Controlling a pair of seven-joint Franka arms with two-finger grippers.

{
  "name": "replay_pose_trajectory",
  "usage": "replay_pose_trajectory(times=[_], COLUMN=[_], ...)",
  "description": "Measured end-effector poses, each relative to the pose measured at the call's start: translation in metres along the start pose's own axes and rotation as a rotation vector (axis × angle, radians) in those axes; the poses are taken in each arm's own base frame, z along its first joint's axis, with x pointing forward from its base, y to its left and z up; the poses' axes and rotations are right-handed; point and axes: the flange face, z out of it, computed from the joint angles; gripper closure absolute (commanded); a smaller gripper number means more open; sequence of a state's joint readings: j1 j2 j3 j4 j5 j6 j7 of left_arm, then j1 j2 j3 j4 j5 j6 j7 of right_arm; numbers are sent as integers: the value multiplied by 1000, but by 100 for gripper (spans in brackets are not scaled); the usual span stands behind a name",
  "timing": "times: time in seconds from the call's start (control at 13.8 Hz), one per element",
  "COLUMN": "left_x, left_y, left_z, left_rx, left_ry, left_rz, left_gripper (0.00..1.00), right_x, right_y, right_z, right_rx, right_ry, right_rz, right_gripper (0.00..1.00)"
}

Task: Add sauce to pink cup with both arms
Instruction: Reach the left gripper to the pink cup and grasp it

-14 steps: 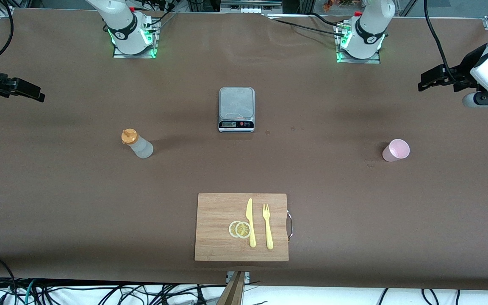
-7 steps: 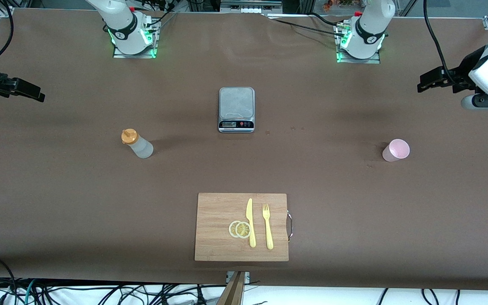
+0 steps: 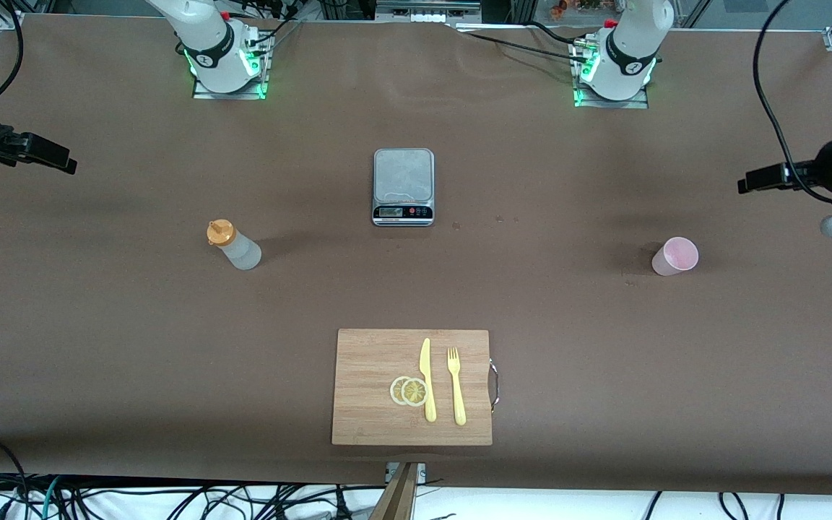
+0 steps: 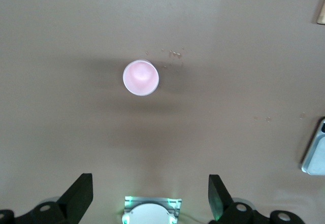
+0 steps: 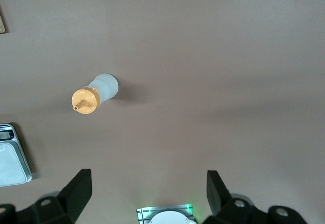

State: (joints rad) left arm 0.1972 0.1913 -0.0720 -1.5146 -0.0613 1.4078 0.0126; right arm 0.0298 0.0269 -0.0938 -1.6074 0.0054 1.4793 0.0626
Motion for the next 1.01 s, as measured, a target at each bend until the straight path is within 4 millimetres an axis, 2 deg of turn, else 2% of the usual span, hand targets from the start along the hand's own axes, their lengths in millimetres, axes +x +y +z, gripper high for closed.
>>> replay_pose_trajectory(times=[0.22,0.43,0.65,0.8,1.01], left_x=[39,78,109,119,117], left_y=[-22,-32,-39,-43,-48], left_z=[40,86,129,166,217], left_rx=[-2,37,70,79,81], left_ry=[-12,-11,43,81,93], left_rz=[2,68,114,132,150], left_gripper=[0,0,0,0,1], right_x=[0,0,0,0,0], right_y=[0,0,0,0,0], right_z=[0,0,0,0,0], right_rx=[0,0,0,0,0], right_ry=[0,0,0,0,0], right_rz=[0,0,-3,-3,-3], right_gripper=[0,0,0,0,0])
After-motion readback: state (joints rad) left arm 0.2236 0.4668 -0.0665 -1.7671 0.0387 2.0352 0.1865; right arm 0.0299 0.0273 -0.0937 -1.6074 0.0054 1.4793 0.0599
